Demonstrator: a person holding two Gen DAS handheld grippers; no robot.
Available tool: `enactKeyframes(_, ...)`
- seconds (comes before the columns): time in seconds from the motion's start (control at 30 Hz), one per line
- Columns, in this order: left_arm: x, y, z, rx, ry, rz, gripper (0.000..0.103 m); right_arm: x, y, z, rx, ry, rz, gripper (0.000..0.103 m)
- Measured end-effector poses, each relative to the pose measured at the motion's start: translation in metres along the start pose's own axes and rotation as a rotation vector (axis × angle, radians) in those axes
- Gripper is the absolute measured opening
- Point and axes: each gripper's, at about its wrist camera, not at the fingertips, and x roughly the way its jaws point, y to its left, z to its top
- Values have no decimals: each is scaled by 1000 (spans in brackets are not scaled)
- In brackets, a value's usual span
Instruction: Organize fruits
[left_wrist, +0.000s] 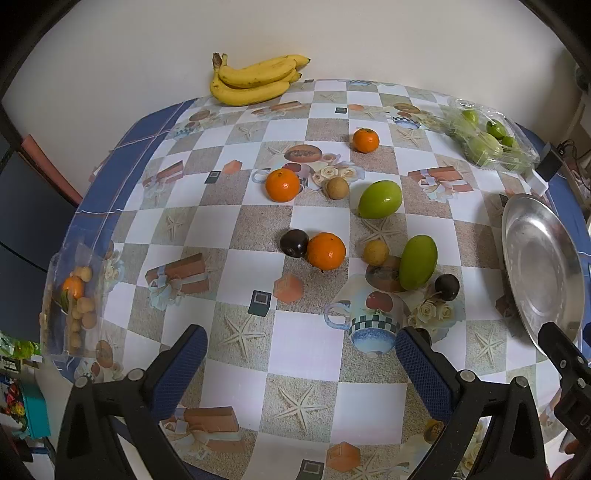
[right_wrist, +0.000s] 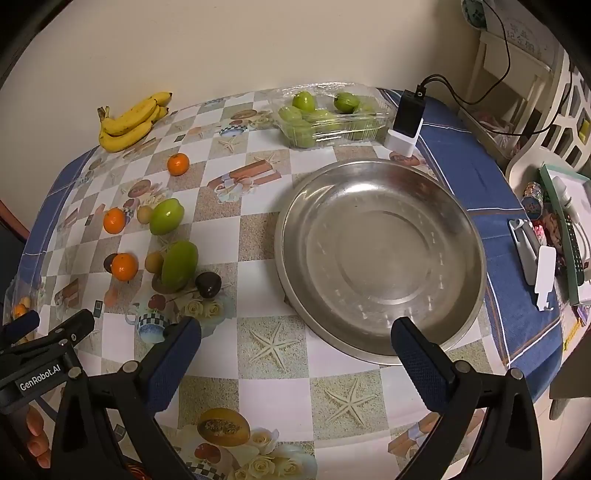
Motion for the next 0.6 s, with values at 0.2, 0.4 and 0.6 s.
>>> enactKeyframes(0.2,0,0,0,2,1,1,103,0,0,0,0,1,-1,102)
enactKeyframes(0.4,1,1,-1,-1,2,-1,103,0,0,0,1,1,0,102)
enactKeyframes(0.6,2,2,-1,-4,3,1,103,0,0,0,1,1,0,102)
